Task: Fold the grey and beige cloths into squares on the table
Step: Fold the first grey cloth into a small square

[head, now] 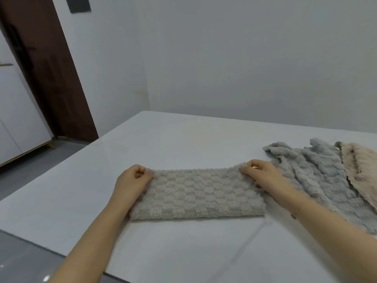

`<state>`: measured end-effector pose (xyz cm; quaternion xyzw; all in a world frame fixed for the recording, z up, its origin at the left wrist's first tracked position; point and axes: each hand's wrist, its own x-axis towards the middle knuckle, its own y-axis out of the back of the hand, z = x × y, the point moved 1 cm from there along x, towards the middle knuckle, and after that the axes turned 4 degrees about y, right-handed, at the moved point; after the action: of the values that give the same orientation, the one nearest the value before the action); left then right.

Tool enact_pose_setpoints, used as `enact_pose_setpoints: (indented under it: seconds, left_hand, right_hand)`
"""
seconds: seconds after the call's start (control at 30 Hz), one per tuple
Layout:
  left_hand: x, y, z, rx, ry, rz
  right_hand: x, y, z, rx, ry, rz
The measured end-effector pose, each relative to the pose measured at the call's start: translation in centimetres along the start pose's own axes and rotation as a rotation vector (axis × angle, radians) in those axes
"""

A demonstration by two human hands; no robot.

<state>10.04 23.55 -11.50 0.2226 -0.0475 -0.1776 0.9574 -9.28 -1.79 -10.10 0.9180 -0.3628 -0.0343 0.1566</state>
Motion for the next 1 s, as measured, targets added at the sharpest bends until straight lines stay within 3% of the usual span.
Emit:
enact_pose_setpoints:
  seconds: [0.37,1.0]
  left_hand:
    - [1.0,-0.6,-1.9,0.257,-0.202,0.152]
    - [1.7,-1.1,-1.4,0.38,-0.237,0.239]
  right_hand:
    - [1.3,-0.8,2.6,0.043,0.009,0.111]
    - [2.2,-0.8,2.7,-0.249,0.071,0.142]
